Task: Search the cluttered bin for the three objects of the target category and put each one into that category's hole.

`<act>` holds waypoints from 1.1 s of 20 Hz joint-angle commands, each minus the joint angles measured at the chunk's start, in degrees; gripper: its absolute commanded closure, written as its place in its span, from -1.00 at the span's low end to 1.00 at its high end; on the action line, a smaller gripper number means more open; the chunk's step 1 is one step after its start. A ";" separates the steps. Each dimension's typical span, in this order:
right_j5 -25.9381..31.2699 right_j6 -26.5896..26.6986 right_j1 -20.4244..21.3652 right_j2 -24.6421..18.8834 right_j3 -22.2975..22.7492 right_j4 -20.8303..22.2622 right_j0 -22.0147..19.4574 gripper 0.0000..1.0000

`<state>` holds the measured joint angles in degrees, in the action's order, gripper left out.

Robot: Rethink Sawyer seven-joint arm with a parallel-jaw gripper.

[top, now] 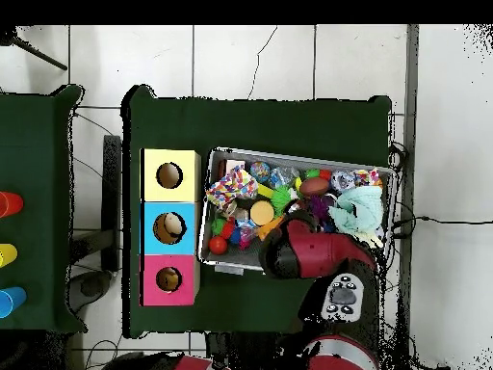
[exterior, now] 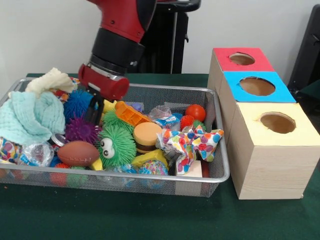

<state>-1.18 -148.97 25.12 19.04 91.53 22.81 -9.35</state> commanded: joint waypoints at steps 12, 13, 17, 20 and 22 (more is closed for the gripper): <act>10.45 -1.00 -7.44 -1.10 1.03 -0.46 -0.04 -1.00; 10.36 -1.16 -7.52 -0.76 0.97 -0.34 0.19 -1.00; 11.47 -1.43 -5.85 1.91 2.09 -0.17 2.63 -1.00; 15.76 0.17 -2.18 2.37 3.88 -0.51 2.77 -1.00; 18.71 1.15 -0.23 2.12 4.91 -0.96 2.26 -1.00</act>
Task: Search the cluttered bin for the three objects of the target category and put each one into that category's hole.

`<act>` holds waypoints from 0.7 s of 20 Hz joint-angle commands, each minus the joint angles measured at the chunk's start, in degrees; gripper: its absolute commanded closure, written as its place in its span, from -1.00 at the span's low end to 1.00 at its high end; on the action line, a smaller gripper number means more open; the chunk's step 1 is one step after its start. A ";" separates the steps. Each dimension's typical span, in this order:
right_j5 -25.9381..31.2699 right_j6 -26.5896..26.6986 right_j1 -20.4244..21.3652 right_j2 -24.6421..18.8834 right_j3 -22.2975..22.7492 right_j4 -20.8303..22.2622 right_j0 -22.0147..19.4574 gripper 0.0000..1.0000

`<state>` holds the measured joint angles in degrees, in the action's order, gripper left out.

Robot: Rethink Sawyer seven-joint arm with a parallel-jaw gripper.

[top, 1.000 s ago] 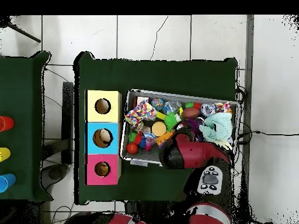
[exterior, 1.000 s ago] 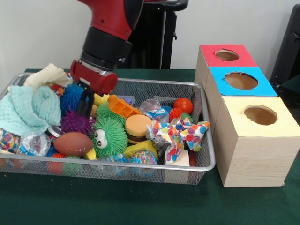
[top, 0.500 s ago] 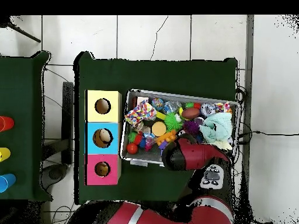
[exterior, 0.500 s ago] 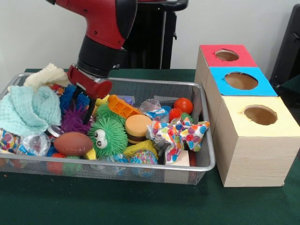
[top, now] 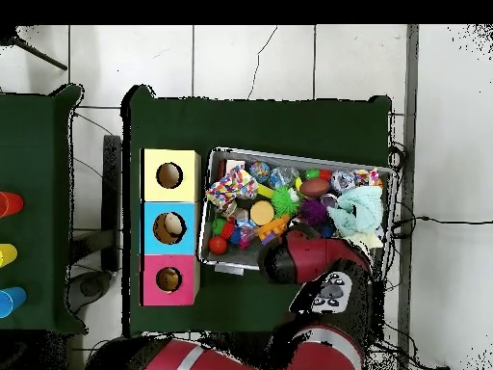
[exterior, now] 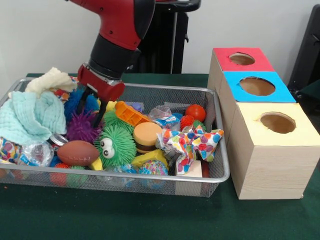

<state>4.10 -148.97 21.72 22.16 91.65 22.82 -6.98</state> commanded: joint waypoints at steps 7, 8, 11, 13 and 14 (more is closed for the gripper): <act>15.86 1.04 4.39 -0.67 4.95 0.10 -0.22 -1.00; 16.47 0.69 4.33 -0.06 4.70 0.15 0.25 -1.00; 19.39 0.56 3.15 -1.04 4.48 -0.73 -0.97 -1.00; 18.75 0.93 0.97 -4.28 5.26 -1.47 -4.50 -1.00; 18.27 1.29 0.01 -5.97 5.62 -1.74 -6.30 -1.00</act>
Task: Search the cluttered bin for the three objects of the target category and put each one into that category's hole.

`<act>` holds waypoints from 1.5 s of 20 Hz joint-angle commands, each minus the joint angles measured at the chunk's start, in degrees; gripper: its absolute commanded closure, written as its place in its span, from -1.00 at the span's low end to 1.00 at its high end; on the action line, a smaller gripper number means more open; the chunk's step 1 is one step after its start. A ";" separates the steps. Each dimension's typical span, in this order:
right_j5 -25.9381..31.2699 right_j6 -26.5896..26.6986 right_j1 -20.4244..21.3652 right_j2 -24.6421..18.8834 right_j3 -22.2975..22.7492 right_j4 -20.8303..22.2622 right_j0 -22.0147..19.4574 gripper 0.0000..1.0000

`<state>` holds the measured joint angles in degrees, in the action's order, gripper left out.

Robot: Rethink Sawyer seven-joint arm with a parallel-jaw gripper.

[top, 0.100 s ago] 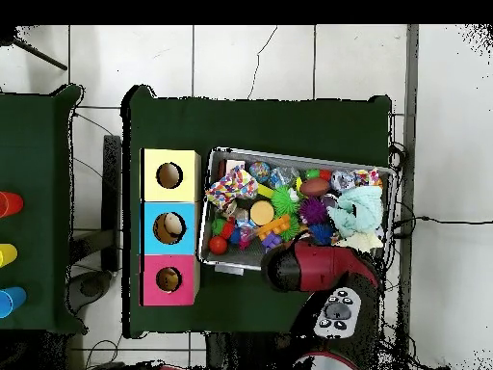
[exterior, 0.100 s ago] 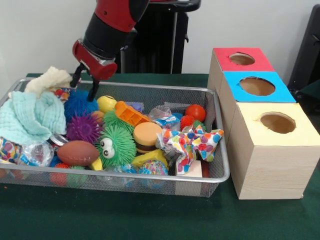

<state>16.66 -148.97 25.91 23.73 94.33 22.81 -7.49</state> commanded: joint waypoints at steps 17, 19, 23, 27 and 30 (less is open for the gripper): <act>-19.24 -1.82 -12.09 -14.53 2.62 4.10 -13.21 -1.00; -21.61 -1.85 -11.79 -14.51 2.81 4.91 -13.09 1.00; -20.99 1.14 -9.02 -22.01 5.05 7.89 -19.42 1.00; -20.18 3.87 -7.14 -29.96 6.32 12.60 -25.22 1.00; -19.21 1.85 -6.83 -34.75 8.36 12.27 -28.29 1.00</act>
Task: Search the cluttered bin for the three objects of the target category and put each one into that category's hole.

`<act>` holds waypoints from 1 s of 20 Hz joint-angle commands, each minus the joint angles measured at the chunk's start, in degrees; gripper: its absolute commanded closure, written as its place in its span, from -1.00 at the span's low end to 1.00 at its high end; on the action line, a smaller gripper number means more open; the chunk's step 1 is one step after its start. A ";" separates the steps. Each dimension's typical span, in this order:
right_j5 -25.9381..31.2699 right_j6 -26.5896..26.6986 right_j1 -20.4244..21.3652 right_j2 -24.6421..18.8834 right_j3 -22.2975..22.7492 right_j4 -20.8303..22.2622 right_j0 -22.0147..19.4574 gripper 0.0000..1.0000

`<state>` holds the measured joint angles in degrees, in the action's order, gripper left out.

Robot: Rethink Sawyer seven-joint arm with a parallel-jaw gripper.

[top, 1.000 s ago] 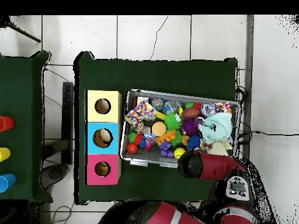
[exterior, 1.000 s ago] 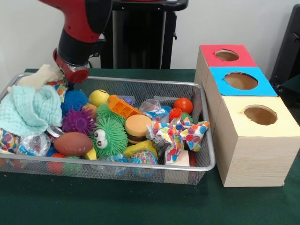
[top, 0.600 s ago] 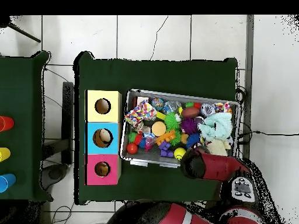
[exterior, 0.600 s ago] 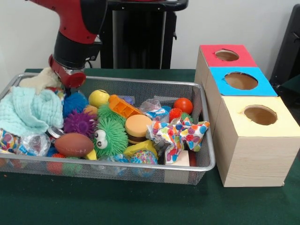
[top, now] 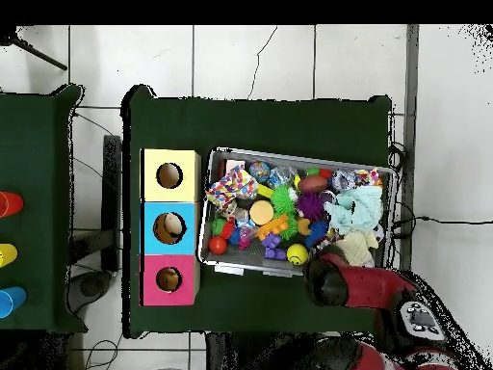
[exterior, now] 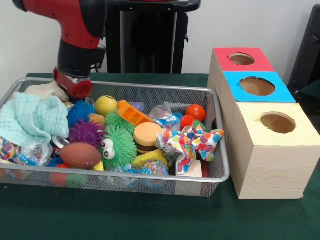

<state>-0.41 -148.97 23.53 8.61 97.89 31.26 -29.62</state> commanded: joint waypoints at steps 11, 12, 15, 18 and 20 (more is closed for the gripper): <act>-2.30 -9.84 0.65 -11.34 8.51 -8.24 6.30 1.00; 0.08 -9.77 1.31 -9.30 8.02 -9.42 8.65 1.00; 9.37 -7.70 2.56 0.80 4.02 -11.07 19.20 1.00; 16.12 -3.59 1.89 7.57 -1.17 -9.69 25.99 1.00; 16.74 -4.61 2.26 5.72 -0.41 -11.99 25.64 1.00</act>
<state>4.73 -148.97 26.09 12.69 101.50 24.21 -10.57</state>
